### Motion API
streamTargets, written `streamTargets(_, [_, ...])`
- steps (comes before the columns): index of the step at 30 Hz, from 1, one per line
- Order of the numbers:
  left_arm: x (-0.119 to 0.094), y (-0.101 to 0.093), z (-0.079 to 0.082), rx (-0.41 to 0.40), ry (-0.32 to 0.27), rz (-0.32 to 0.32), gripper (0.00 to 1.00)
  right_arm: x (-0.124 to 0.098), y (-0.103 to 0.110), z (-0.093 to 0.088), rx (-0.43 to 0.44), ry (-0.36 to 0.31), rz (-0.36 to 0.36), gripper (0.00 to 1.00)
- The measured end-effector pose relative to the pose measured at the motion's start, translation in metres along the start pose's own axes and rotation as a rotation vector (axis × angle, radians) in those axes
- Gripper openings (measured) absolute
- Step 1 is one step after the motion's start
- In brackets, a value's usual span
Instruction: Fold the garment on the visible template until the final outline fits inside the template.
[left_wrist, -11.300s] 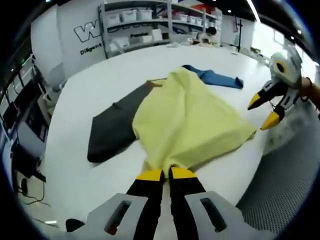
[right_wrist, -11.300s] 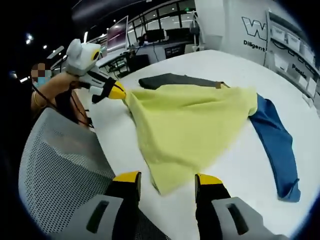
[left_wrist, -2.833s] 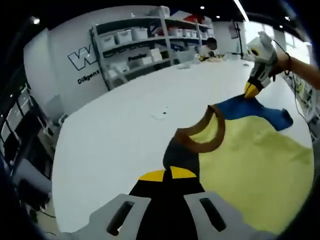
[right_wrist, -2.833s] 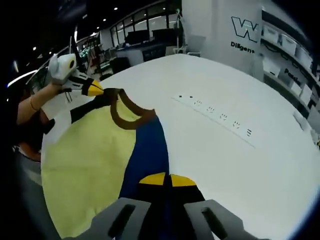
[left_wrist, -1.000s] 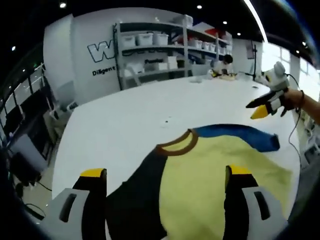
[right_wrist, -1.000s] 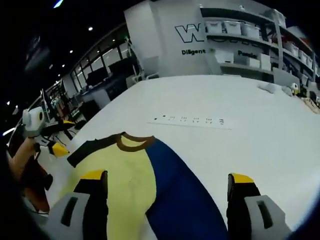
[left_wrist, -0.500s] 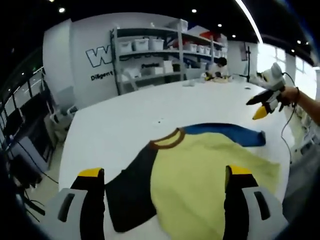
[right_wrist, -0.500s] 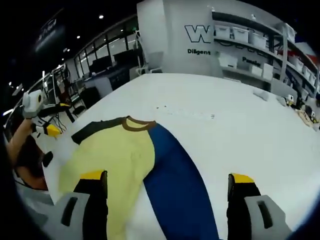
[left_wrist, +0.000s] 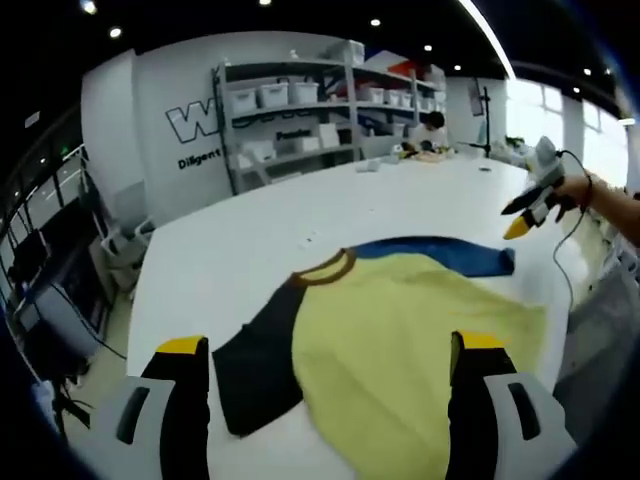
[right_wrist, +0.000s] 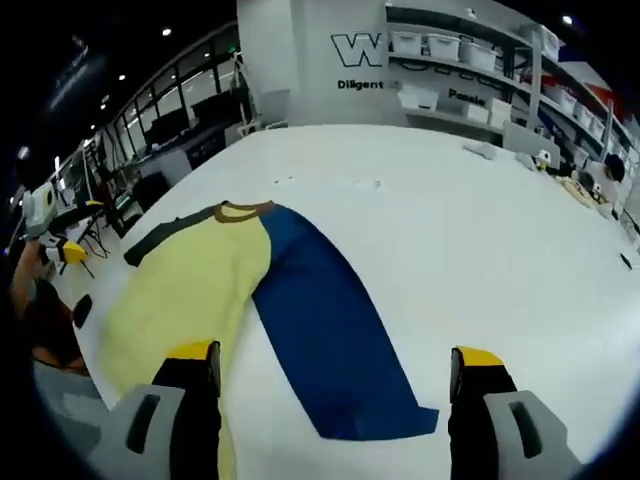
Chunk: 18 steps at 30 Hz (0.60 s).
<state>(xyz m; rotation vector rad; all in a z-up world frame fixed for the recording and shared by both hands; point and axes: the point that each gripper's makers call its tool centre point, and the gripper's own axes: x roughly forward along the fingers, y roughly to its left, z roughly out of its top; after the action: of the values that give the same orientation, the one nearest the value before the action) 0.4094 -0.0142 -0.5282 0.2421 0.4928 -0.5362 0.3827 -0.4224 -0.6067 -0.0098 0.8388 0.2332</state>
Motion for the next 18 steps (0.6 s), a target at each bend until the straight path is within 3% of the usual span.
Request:
streamTargets(4, [-0.005, -0.008, -0.011, 0.020, 0.015, -0.011, 0.99, 0.000, -0.008, -0.019, 0.050, 0.010, -0.027, 0.86])
streamTargets(8, [-0.008, -0.012, -0.020, 0.005, 0.024, -0.015, 0.99, -0.003, -0.017, -0.029, 0.053, -0.007, -0.073, 0.69])
streamTargets(12, [-0.015, -0.020, -0.025, -0.001, 0.023, -0.023, 0.98, 0.002, -0.022, -0.042, 0.067, 0.013, -0.096, 0.70])
streamTargets(15, [-0.019, -0.027, -0.030, 0.004, 0.024, -0.020, 0.98, 0.006, -0.030, -0.058, 0.015, 0.068, -0.136, 0.64])
streamTargets(18, [-0.023, -0.035, -0.037, 0.005, 0.031, -0.029, 0.97, 0.011, -0.033, -0.068, 0.039, 0.081, -0.154, 0.60])
